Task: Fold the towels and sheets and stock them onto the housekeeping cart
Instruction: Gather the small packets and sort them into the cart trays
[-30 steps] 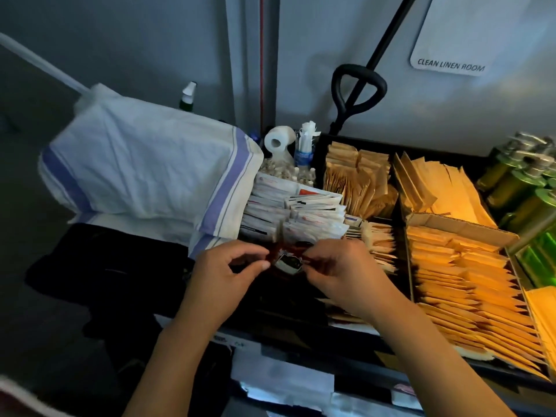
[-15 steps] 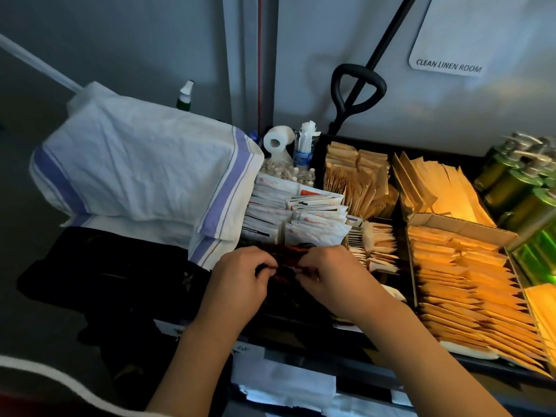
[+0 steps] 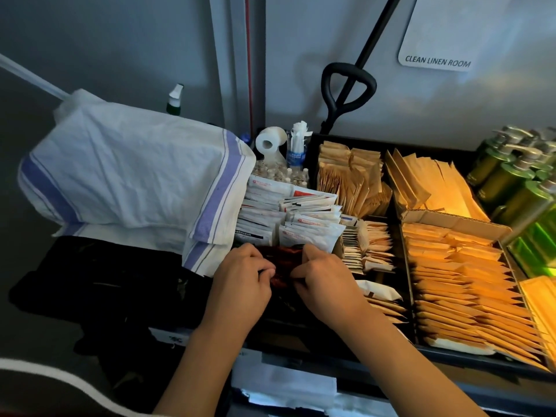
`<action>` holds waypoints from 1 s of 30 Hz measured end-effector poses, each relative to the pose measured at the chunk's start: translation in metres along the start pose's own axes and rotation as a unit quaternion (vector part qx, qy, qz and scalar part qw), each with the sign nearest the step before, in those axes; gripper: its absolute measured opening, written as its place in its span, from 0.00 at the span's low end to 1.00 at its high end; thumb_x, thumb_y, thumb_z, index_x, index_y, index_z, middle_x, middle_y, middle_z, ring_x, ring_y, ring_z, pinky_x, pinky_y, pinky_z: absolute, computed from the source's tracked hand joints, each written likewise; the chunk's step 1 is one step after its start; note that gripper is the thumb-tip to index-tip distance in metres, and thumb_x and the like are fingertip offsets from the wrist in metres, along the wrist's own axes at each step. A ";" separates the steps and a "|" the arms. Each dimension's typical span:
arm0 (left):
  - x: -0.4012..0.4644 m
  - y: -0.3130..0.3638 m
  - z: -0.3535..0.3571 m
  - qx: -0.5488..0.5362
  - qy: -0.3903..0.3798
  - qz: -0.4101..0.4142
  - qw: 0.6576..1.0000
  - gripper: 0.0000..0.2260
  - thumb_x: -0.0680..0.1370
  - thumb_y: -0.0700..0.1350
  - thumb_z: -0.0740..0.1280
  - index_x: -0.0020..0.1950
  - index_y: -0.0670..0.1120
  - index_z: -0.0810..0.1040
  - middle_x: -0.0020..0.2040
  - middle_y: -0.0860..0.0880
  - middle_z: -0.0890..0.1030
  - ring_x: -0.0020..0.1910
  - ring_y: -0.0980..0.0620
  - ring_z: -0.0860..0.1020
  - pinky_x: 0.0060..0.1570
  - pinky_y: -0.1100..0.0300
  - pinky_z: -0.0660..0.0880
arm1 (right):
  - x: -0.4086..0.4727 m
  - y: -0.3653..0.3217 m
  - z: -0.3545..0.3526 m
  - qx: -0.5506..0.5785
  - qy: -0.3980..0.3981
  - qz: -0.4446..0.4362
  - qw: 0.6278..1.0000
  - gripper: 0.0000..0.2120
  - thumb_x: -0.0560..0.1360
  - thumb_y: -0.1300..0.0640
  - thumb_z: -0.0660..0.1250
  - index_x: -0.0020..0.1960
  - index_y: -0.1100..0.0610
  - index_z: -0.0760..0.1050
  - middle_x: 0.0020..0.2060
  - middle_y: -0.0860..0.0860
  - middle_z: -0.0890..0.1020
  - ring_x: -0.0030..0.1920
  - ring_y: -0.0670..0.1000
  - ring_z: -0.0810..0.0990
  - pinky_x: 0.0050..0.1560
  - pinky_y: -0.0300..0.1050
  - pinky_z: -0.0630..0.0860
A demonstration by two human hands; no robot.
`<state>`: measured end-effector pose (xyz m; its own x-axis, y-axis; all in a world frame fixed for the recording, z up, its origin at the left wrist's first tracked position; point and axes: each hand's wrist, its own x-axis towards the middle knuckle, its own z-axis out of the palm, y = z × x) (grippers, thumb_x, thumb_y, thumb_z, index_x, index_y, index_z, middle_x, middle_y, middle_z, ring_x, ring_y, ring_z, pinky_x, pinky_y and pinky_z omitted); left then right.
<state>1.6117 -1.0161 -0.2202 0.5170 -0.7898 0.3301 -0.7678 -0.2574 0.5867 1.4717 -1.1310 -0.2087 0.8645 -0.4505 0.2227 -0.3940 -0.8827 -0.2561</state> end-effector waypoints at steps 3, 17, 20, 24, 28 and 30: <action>-0.001 0.000 -0.002 0.000 -0.012 0.001 1.000 0.04 0.78 0.41 0.73 0.49 0.49 0.88 0.46 0.57 0.76 0.48 0.58 0.75 0.49 0.68 0.71 | -0.003 0.003 0.000 0.002 0.000 -0.001 1.000 0.07 0.76 0.53 0.70 0.50 0.50 0.87 0.44 0.50 0.73 0.43 0.54 0.77 0.42 0.48 0.72; 0.007 0.054 0.017 -0.111 -0.058 0.098 0.987 0.08 0.78 0.44 0.74 0.56 0.52 0.87 0.49 0.61 0.79 0.52 0.59 0.79 0.54 0.64 0.77 | -0.062 0.087 -0.072 0.049 -0.006 0.115 0.992 0.13 0.73 0.49 0.77 0.57 0.42 0.84 0.51 0.36 0.78 0.48 0.38 0.77 0.46 0.33 0.75; 0.011 0.064 0.030 -0.117 -0.087 0.112 0.983 0.09 0.78 0.45 0.74 0.57 0.53 0.87 0.50 0.61 0.79 0.52 0.60 0.78 0.56 0.60 0.77 | -0.072 0.096 -0.075 0.032 -0.025 0.126 0.991 0.15 0.73 0.47 0.77 0.60 0.42 0.83 0.52 0.37 0.79 0.49 0.38 0.77 0.49 0.36 0.77; 0.014 0.073 0.046 -0.095 -0.126 0.117 0.981 0.11 0.77 0.48 0.75 0.60 0.56 0.85 0.53 0.63 0.79 0.55 0.62 0.77 0.59 0.61 0.76 | -0.079 0.099 -0.073 -0.002 -0.058 0.118 0.991 0.16 0.75 0.45 0.75 0.62 0.44 0.82 0.55 0.39 0.80 0.54 0.41 0.76 0.55 0.42 0.78; 0.015 0.077 0.061 -0.027 -0.170 0.119 0.978 0.15 0.78 0.52 0.74 0.64 0.58 0.83 0.57 0.63 0.77 0.59 0.62 0.73 0.63 0.59 0.73 | -0.080 0.098 -0.067 -0.032 -0.079 0.088 0.993 0.16 0.76 0.46 0.72 0.64 0.46 0.82 0.56 0.41 0.81 0.56 0.44 0.77 0.58 0.44 0.77; 0.014 0.078 0.066 -0.006 -0.185 0.123 0.975 0.15 0.78 0.50 0.73 0.65 0.58 0.82 0.58 0.63 0.78 0.59 0.61 0.72 0.63 0.58 0.73 | -0.078 0.097 -0.066 -0.036 -0.081 0.078 0.993 0.14 0.77 0.47 0.71 0.63 0.45 0.82 0.54 0.41 0.82 0.54 0.45 0.78 0.56 0.45 0.78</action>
<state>1.5341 -1.0840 -0.2181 0.1438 -0.9742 0.1737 -0.8457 -0.0298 0.5329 1.3449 -1.1906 -0.1887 0.8281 -0.5597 0.0308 -0.5426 -0.8141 -0.2071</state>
